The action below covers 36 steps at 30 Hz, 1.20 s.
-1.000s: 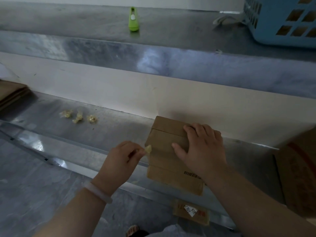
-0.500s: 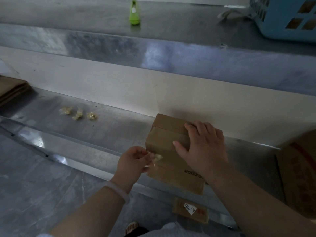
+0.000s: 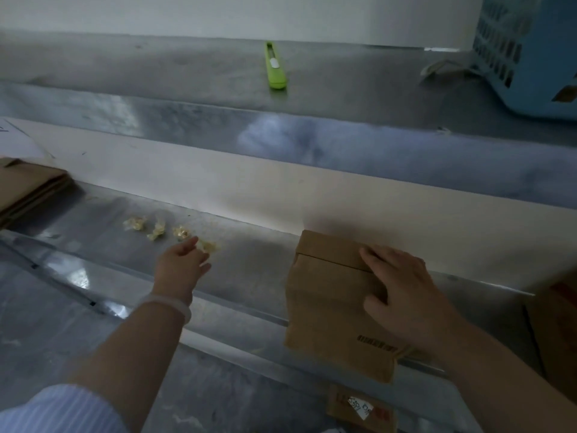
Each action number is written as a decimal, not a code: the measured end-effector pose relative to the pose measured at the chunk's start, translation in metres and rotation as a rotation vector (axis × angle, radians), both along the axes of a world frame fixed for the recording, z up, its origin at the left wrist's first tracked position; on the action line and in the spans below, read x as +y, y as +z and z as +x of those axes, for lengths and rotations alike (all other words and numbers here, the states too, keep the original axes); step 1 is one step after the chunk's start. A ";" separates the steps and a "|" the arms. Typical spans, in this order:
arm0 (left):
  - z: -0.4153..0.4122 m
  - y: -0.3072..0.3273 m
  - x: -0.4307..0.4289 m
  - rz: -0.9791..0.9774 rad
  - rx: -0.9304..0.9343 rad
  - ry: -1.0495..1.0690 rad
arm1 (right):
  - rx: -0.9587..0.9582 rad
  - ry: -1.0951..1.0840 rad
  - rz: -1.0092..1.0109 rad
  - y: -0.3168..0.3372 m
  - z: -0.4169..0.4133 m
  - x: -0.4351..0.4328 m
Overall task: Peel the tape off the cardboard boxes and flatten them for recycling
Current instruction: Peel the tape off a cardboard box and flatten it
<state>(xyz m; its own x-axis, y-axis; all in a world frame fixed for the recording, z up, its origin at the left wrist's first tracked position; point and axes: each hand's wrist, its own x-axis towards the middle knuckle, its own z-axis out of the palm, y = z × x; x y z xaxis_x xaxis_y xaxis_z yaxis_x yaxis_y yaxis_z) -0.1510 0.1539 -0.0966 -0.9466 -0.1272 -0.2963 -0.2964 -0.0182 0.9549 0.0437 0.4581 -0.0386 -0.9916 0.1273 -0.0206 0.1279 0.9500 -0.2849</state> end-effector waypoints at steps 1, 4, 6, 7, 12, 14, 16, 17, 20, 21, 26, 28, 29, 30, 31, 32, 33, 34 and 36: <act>-0.009 0.002 -0.002 -0.004 0.004 -0.012 | 0.020 0.005 -0.044 0.002 0.003 0.003; -0.033 0.005 -0.006 -0.245 0.055 -0.033 | 0.140 -0.067 -0.037 0.002 0.014 0.010; -0.043 0.008 -0.009 -0.490 0.095 -0.015 | 0.219 -0.205 0.008 0.001 0.021 0.011; -0.047 0.009 -0.009 -0.543 0.115 -0.016 | 0.239 -0.275 0.018 -0.001 0.025 0.010; -0.056 0.003 0.001 -0.723 0.185 -0.315 | 0.174 -0.564 -0.216 -0.013 0.041 0.004; -0.049 0.008 0.009 -0.772 0.197 -0.444 | 0.177 -0.600 -0.302 -0.016 0.044 0.003; -0.036 0.018 0.020 -0.766 0.243 -0.466 | 0.225 -0.644 -0.372 -0.015 0.047 0.001; -0.024 0.024 0.028 -0.735 0.269 -0.476 | 0.257 -0.674 -0.418 -0.015 0.049 0.000; 0.024 0.039 0.056 -0.481 0.240 -0.649 | 0.340 -0.737 -0.517 -0.016 0.056 -0.005; 0.038 0.042 0.065 -0.382 0.202 -0.703 | 0.353 -0.764 -0.548 -0.016 0.057 -0.005; 0.061 0.056 0.080 -0.175 0.065 -0.682 | 0.434 -0.970 -1.057 -0.010 0.059 -0.005; 0.061 0.062 0.077 -0.219 0.103 -0.724 | 0.438 -0.973 -1.099 -0.009 0.060 -0.006; 0.061 0.065 0.076 -0.250 0.134 -0.771 | 0.417 -0.963 -1.089 -0.008 0.060 -0.006; 0.061 0.068 0.074 -0.258 0.157 -0.841 | 0.380 -0.941 -1.093 -0.007 0.061 -0.005; 0.061 0.070 0.072 -0.237 0.164 -0.921 | 0.339 -0.902 -1.141 -0.003 0.060 -0.003; 0.060 0.072 0.070 -0.196 0.150 -0.996 | 0.290 -0.852 -1.227 0.001 0.060 0.001; 0.058 0.075 0.068 -0.169 0.138 -1.060 | 0.229 -0.802 -1.303 0.005 0.060 0.005; 0.055 0.077 0.067 -0.166 0.140 -1.113 | 0.158 -0.757 -1.334 0.009 0.061 0.010; 0.048 0.079 0.065 -0.209 0.136 -1.222 | 0.009 -0.661 -1.254 0.016 0.062 0.019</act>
